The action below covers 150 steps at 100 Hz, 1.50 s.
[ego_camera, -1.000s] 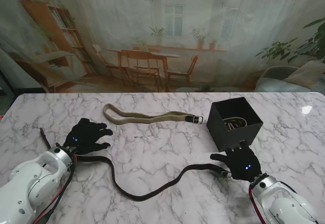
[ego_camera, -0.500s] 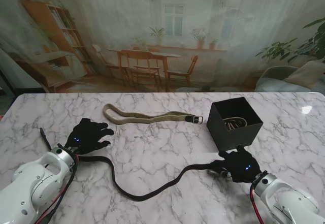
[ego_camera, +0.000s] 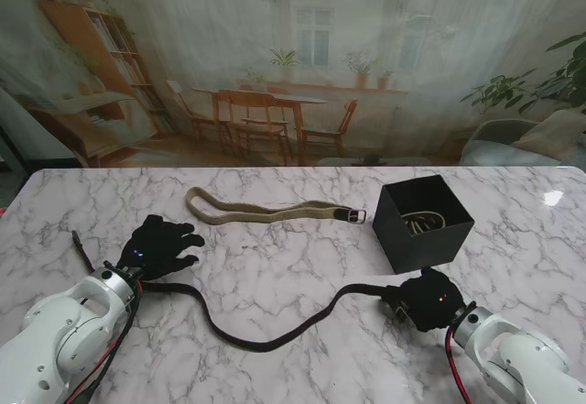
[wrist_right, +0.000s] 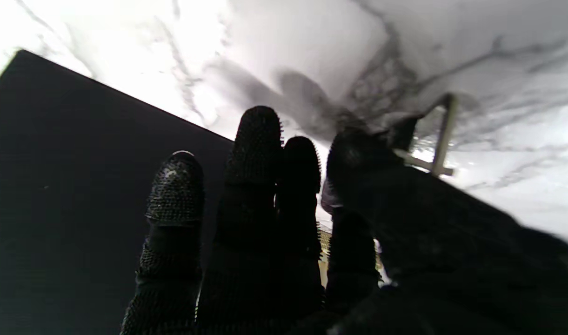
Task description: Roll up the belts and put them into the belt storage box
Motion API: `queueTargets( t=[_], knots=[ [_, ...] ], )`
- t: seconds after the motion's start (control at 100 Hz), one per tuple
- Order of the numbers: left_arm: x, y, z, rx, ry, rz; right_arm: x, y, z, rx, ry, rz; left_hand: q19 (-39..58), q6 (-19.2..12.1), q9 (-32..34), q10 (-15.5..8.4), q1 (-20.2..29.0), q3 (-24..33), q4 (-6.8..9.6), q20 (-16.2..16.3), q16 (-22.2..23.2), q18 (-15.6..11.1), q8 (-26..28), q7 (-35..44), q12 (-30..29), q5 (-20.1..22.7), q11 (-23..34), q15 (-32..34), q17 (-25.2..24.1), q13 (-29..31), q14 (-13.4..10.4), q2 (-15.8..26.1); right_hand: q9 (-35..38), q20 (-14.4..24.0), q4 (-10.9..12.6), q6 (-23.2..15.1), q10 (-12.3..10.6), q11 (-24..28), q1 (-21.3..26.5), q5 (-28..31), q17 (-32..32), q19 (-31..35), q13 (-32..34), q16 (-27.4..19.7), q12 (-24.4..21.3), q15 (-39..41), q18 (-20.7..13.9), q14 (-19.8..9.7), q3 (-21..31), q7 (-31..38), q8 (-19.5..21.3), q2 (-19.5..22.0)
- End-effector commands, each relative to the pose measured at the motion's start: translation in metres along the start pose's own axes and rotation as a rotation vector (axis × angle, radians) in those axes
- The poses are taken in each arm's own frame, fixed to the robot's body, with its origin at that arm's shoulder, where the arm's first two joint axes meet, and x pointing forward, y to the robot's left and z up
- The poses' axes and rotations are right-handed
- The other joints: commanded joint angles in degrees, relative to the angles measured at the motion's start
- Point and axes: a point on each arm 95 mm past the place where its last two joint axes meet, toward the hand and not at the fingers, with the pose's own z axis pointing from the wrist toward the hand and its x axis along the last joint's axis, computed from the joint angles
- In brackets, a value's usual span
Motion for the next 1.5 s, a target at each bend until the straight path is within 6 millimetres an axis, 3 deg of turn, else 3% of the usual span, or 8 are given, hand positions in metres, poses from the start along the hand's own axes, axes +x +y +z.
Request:
queueTargets(
  t=[0.0,0.22,0.42,0.54,0.69,0.96,1.23,1.49],
  knots=[
    [0.001,0.0,0.001,-0.008,0.002,-0.004,0.006,-0.004,0.001,0.001,0.014,0.02,-1.76,0.21,0.71,0.57,2.53,-0.51,-0.34,0.69,-0.61,2.5,0.62,0.61,0.38,0.5,-0.59,-1.54,-1.07,-0.35,0.86,1.7,4.3,-0.44,-1.71,3.97,0.61,-1.27,-0.77,1.96,0.93,1.73,3.57,1.19,1.13,3.6,0.95,-0.41,-0.42,-0.37,0.62,-3.15],
    [0.002,0.001,0.002,-0.011,0.005,-0.006,0.009,-0.003,0.005,-0.013,0.041,-0.005,-1.9,0.18,0.79,0.52,2.87,-0.55,-0.35,0.7,-0.6,2.53,0.68,0.84,0.39,0.73,-0.58,-1.52,-1.14,-0.32,0.93,1.73,13.23,1.13,-2.63,8.16,-2.6,0.4,-3.8,-2.67,0.35,3.7,8.4,1.77,6.68,8.43,3.78,-1.09,-4.16,-3.46,-0.61,-5.73],
    [0.002,0.0,0.002,-0.009,0.006,-0.008,0.01,-0.004,0.006,-0.055,0.03,-0.015,-1.98,0.21,0.49,0.58,2.75,-0.68,-0.38,0.72,-0.62,2.51,0.61,0.87,0.35,0.68,-0.7,-1.59,-1.2,-0.49,0.81,1.87,4.17,2.41,4.13,2.08,0.96,2.25,-13.14,3.7,-2.57,4.13,3.83,1.88,5.99,6.53,5.2,1.21,-4.44,1.85,3.08,2.04],
    [0.002,0.001,0.003,-0.011,0.007,-0.009,0.01,-0.004,0.007,-0.067,0.026,-0.007,-2.04,0.12,0.19,0.62,2.64,-0.73,-0.39,0.72,-0.63,2.44,0.63,0.94,0.31,0.74,-0.8,-1.61,-1.23,-0.56,0.81,1.93,-6.16,3.21,1.15,-1.05,4.12,1.29,-14.6,8.36,-4.84,3.67,-1.75,1.55,3.93,4.08,5.9,2.08,-6.88,5.09,10.85,4.03],
    [0.003,0.001,0.003,-0.012,0.007,-0.012,0.012,-0.006,0.01,-0.066,0.025,0.013,-2.14,0.28,-0.08,0.79,2.43,-0.78,-0.39,0.73,-0.65,2.53,0.56,0.86,0.28,0.62,-0.89,-1.69,-1.37,-0.78,0.85,2.04,-16.67,2.95,-2.6,-1.4,8.28,-1.41,-13.75,13.62,-7.67,1.57,-9.87,-2.58,-2.02,-1.31,8.18,4.31,-10.15,15.48,10.18,3.99],
    [0.003,0.001,0.004,-0.013,0.009,-0.016,0.017,-0.008,0.016,-0.063,0.018,0.052,-2.31,0.26,-0.31,0.8,1.92,-0.86,-0.43,0.77,-0.67,2.45,0.65,0.94,0.25,0.75,-0.95,-1.75,-1.53,-0.98,0.84,2.15,-18.84,1.33,-2.6,0.22,13.77,-4.47,-13.35,17.5,-10.05,-2.1,-16.06,-11.34,-9.36,-9.76,11.78,9.32,-10.26,23.68,6.35,4.06],
    [0.003,0.001,0.004,-0.015,0.012,-0.017,0.02,-0.011,0.021,-0.088,0.011,0.088,-2.49,0.36,-0.48,0.92,1.61,-0.85,-0.46,0.82,-0.69,2.46,0.79,1.06,0.22,0.95,-1.06,-1.82,-1.66,-1.17,0.87,2.15,-3.84,1.66,-3.81,-0.72,7.27,-0.05,-8.18,9.01,-5.28,0.2,-4.63,-7.03,-6.88,-2.64,11.31,5.32,-6.82,25.4,6.67,3.76],
    [0.004,0.002,0.005,-0.013,0.014,-0.02,0.02,-0.01,0.022,-0.136,0.033,0.082,-2.59,0.38,-0.57,0.93,1.79,-0.72,-0.4,0.9,-0.69,2.43,0.84,1.12,0.24,1.0,-1.06,-1.82,-1.76,-1.26,0.87,2.1,8.75,3.41,-0.95,3.7,-0.71,10.52,-10.28,4.41,-1.68,4.83,5.6,1.06,3.45,9.85,6.56,1.95,-2.92,11.15,5.47,5.05]
  ],
)
